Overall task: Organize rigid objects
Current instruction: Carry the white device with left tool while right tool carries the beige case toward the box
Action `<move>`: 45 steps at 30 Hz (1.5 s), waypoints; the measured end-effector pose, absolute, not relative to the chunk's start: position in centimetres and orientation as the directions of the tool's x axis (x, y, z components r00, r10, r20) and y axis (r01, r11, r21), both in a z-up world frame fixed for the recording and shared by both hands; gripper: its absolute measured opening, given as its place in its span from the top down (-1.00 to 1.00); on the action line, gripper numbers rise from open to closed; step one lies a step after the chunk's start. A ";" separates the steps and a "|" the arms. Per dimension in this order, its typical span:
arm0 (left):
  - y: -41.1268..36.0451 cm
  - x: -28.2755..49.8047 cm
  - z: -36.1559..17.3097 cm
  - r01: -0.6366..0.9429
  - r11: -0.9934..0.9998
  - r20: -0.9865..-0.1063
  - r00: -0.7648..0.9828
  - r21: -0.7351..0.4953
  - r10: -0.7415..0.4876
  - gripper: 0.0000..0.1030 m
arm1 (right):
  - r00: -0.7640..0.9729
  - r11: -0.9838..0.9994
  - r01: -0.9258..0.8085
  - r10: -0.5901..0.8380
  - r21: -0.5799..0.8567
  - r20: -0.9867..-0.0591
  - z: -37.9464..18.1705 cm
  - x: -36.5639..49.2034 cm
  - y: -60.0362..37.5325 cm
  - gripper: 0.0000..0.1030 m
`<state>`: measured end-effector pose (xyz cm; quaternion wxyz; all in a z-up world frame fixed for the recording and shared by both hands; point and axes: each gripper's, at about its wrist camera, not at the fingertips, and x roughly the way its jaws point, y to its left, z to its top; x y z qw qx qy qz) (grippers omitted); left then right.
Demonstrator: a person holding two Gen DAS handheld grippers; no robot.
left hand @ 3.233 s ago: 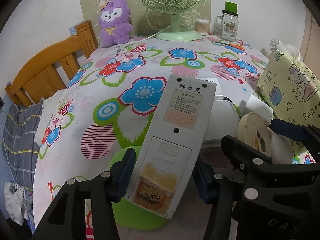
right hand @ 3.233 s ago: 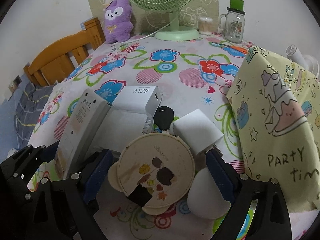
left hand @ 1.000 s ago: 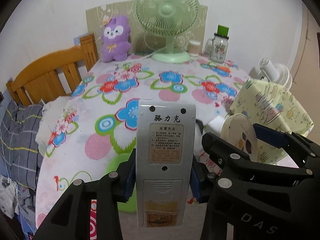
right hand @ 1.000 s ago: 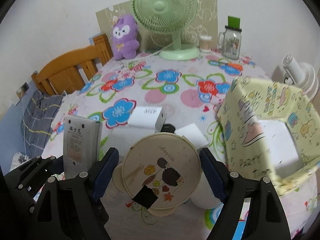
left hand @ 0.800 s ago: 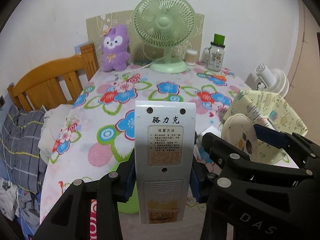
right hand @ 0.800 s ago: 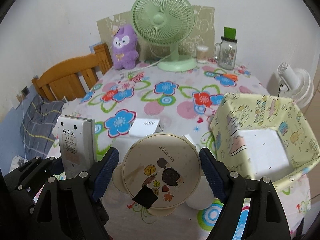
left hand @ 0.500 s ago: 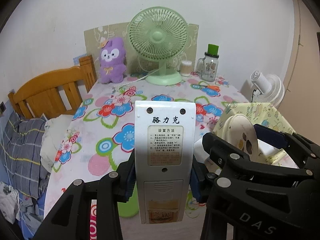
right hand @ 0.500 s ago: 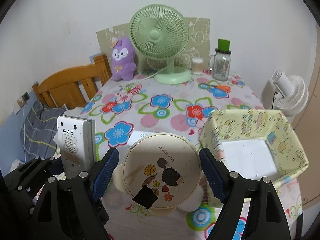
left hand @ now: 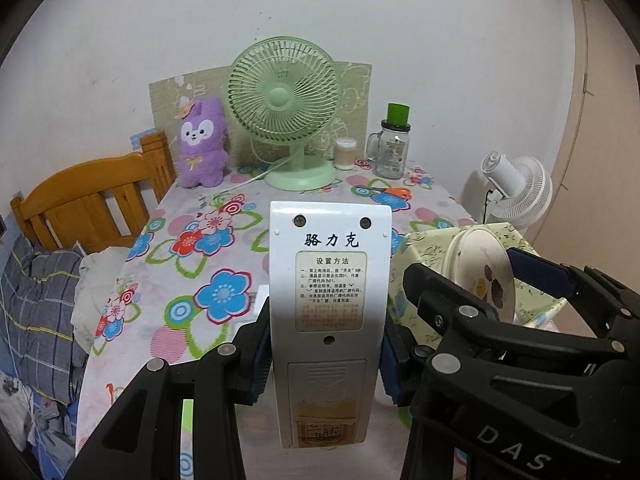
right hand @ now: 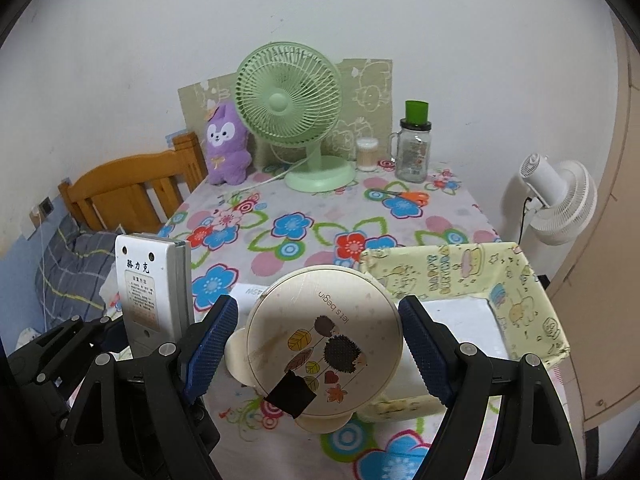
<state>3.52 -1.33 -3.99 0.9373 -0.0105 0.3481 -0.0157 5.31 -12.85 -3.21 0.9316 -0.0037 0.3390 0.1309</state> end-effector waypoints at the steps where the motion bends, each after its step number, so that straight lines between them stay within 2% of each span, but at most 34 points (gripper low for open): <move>1: -1.7 3.6 -3.9 0.020 0.999 -0.652 0.758 -0.029 -0.035 0.11 | 0.737 0.966 -0.245 0.242 0.085 -0.631 -3.1 5.4 -13.3 -0.62; 30: -12.8 9.3 -4.1 0.086 0.996 -0.660 0.746 -0.035 -0.088 0.11 | 0.774 0.984 -0.157 0.173 0.080 -0.609 -3.0 10.4 -24.5 -0.63; 45: -15.0 12.7 -6.6 0.075 0.993 -0.703 0.702 -0.089 -0.116 0.11 | 0.740 0.986 -0.151 0.163 0.074 -0.653 -5.1 14.1 -26.7 -0.63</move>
